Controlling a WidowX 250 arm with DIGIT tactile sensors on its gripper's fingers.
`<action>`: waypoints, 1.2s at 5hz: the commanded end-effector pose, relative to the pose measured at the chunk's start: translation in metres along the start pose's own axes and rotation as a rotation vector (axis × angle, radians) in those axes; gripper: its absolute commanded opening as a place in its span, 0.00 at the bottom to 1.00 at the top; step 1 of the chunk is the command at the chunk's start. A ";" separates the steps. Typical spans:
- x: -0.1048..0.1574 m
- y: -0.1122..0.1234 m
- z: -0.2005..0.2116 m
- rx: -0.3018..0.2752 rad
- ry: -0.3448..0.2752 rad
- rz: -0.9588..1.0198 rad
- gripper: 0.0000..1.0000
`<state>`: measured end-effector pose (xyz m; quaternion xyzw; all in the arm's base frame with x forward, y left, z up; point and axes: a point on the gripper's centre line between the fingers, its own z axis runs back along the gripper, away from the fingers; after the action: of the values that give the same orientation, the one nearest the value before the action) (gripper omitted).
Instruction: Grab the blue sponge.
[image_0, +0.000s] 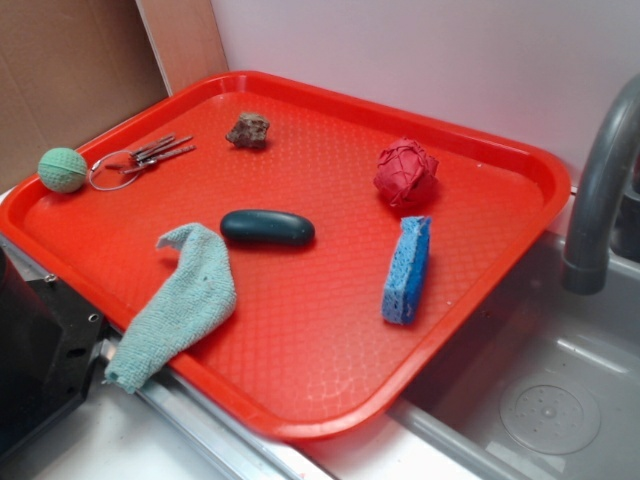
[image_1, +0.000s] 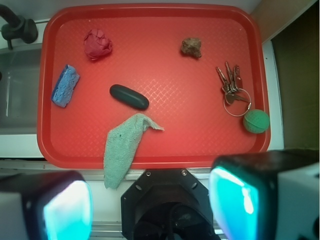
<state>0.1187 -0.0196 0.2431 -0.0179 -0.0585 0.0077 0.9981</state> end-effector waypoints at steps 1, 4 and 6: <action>0.000 0.000 0.000 0.000 0.000 0.000 1.00; 0.027 -0.054 -0.063 0.199 0.057 0.390 1.00; 0.052 -0.094 -0.105 0.121 0.031 0.501 1.00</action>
<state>0.1817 -0.1173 0.1367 0.0506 -0.0188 0.2524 0.9661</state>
